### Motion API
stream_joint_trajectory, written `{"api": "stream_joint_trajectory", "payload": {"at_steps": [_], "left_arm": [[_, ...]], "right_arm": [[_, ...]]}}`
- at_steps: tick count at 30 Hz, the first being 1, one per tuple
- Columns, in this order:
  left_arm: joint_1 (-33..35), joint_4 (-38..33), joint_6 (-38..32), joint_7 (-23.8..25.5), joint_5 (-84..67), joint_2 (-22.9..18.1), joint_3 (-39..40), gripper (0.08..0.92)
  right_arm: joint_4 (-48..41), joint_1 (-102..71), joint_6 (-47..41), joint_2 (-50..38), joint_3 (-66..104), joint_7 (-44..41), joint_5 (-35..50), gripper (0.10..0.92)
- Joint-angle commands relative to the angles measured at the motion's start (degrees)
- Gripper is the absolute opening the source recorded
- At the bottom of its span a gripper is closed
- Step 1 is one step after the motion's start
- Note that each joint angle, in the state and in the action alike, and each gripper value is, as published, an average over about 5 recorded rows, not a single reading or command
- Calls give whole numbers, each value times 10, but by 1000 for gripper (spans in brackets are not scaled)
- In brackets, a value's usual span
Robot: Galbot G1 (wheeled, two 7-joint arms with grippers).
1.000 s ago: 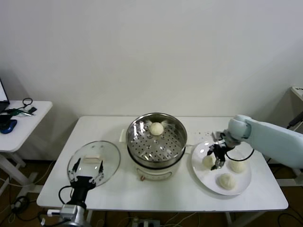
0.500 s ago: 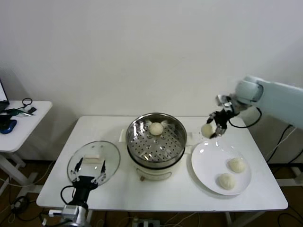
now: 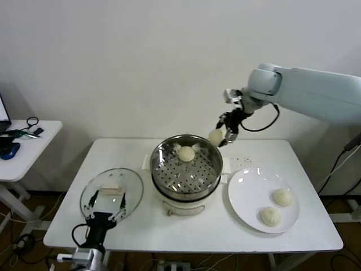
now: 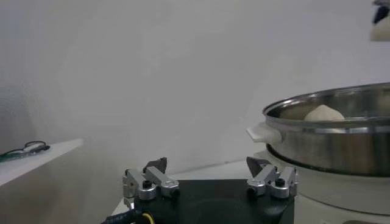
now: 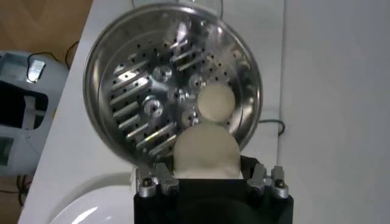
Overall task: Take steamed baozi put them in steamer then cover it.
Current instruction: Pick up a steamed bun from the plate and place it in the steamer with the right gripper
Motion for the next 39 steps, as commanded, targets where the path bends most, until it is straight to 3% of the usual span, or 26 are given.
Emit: {"api": "stream_joint_trajectory", "payload": {"at_steps": [1, 11, 39], "left_arm": [[-1, 0, 0, 0, -1, 0, -1, 823], [-2, 4, 0, 0, -2, 2, -6, 823], [-9, 18, 0, 0, -4, 1, -7, 823]], "right_arm": [[-18, -29, -14, 107, 12, 21, 28, 696], [-45, -101, -20, 164, 24, 39, 12, 696], [-112, -184, -17, 187, 40, 44, -51, 726]]}}
